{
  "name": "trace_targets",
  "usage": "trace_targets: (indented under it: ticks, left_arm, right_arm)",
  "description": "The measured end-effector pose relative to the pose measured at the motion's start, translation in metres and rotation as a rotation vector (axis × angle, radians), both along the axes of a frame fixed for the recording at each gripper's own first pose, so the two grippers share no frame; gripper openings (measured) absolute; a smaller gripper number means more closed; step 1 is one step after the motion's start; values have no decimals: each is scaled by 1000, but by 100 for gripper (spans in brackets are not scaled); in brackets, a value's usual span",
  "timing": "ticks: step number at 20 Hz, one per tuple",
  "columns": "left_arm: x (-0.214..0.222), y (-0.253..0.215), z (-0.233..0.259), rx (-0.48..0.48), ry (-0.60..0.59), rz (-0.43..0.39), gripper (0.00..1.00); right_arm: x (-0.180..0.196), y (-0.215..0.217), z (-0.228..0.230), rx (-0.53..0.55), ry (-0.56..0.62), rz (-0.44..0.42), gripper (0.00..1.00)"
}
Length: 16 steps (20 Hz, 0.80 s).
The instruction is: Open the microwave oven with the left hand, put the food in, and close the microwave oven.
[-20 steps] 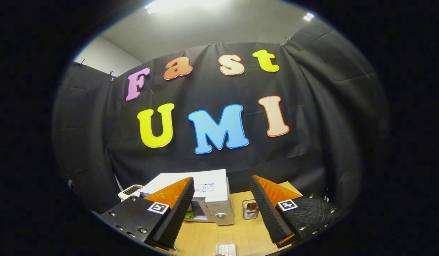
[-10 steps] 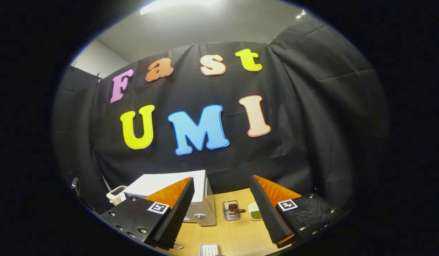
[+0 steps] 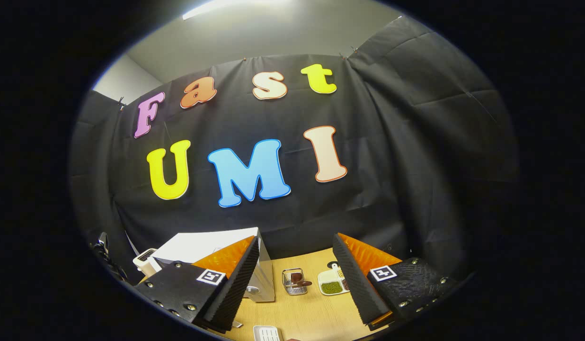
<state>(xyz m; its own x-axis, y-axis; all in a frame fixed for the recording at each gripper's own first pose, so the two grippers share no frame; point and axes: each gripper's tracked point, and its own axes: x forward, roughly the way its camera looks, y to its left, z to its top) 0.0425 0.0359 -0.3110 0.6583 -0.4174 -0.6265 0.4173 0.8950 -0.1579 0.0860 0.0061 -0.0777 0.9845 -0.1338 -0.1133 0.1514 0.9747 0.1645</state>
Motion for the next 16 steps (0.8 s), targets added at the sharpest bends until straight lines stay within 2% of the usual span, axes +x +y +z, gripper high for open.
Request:
trace_targets:
  ticks: [8, 16]
  left_arm:
    - [43, -24, -5, -4, -22, 4, 7]
    - [89, -36, -11, 9, -13, 57, 7]
  right_arm:
    - [9, 4, 2, -17, 3, 31, 95]
    - [6, -1, -1, -25, 18, 32, 95]
